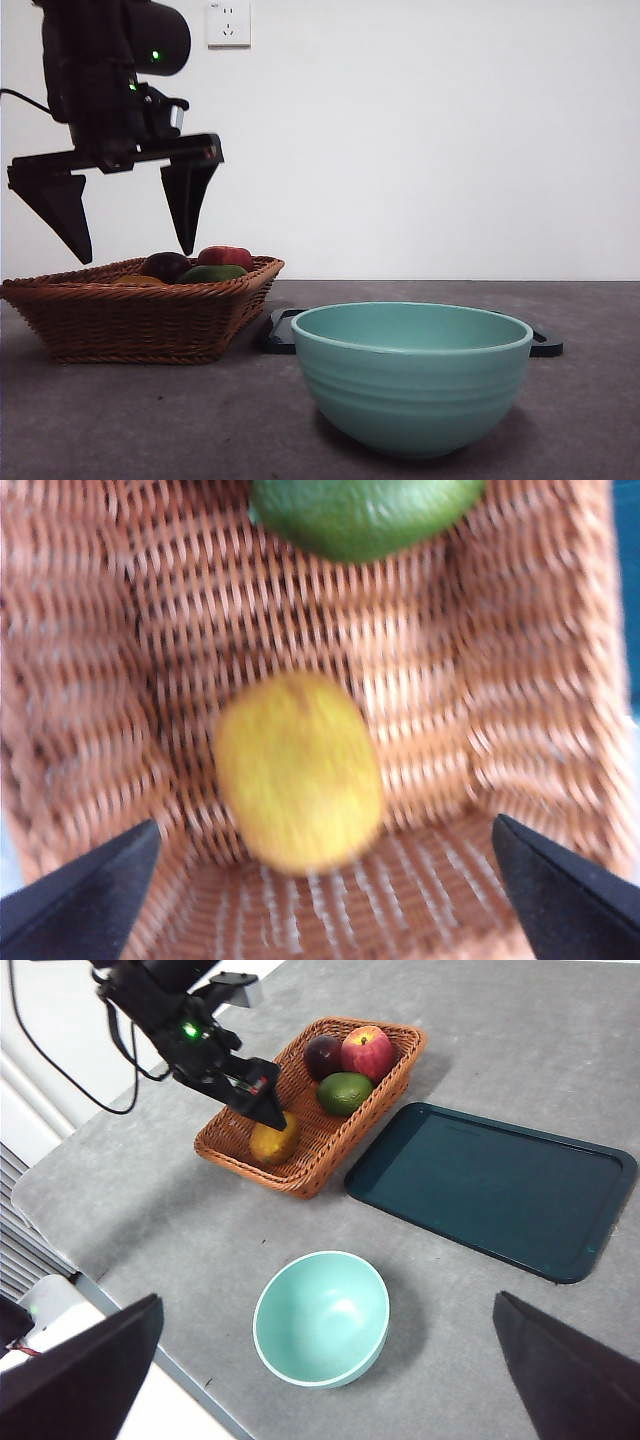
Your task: Pick up the wifruite, put it on the bowl, pick up the plate, put it on desk
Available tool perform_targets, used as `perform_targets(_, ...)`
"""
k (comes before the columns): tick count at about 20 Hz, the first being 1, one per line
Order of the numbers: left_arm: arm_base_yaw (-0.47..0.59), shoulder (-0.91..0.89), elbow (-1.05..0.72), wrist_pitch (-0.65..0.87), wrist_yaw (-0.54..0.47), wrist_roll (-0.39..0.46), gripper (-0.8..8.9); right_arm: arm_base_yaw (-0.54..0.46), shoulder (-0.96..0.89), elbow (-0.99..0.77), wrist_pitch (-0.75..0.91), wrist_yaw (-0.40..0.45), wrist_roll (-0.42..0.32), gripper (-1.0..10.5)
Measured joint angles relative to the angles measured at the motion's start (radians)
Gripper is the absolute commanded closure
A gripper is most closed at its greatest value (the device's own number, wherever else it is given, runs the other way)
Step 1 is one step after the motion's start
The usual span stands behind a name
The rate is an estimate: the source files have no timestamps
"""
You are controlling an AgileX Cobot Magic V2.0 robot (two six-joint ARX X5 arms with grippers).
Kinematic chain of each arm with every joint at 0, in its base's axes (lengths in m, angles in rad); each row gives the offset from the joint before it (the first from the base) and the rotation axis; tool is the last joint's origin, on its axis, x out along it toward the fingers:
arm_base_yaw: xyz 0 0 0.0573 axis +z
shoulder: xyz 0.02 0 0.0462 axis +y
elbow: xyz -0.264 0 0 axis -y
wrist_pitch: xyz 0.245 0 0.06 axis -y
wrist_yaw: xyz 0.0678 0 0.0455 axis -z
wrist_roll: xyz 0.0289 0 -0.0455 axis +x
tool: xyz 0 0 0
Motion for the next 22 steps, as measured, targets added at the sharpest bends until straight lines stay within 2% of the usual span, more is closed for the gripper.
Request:
perform_targets(12, -0.003, 0.128, 0.000, 0.077, -0.008, 0.001, 2.98, 0.000, 0.000, 0.000, 0.000, 0.000, 0.001, 3.6)
perform_targets(15, -0.003, 0.134, 0.000, 0.083, -0.008, 0.001, 3.79, 0.000, 0.000, 0.000, 0.000, 0.000, 0.002, 3.6)
perform_targets(17, -0.003, 0.148, 0.000, 0.078, -0.008, 0.001, 3.87, 0.000, 0.000, 0.000, 0.000, 0.000, 0.002, 3.6)
perform_targets(18, -0.003, 0.155, 0.000, 0.076, -0.008, 0.001, 4.25, 0.000, 0.000, 0.000, 0.000, 0.000, 0.002, 3.6)
perform_targets(21, -0.003, 0.162, 0.000, 0.075, -0.008, 0.001, 6.29, 0.000, 0.000, 0.000, 0.000, 0.000, 0.002, 3.6)
perform_targets(22, -0.003, 0.162, 0.001, 0.075, -0.008, 0.000, 6.33, 0.000, 0.000, 0.000, 0.000, 0.000, 0.002, 3.6)
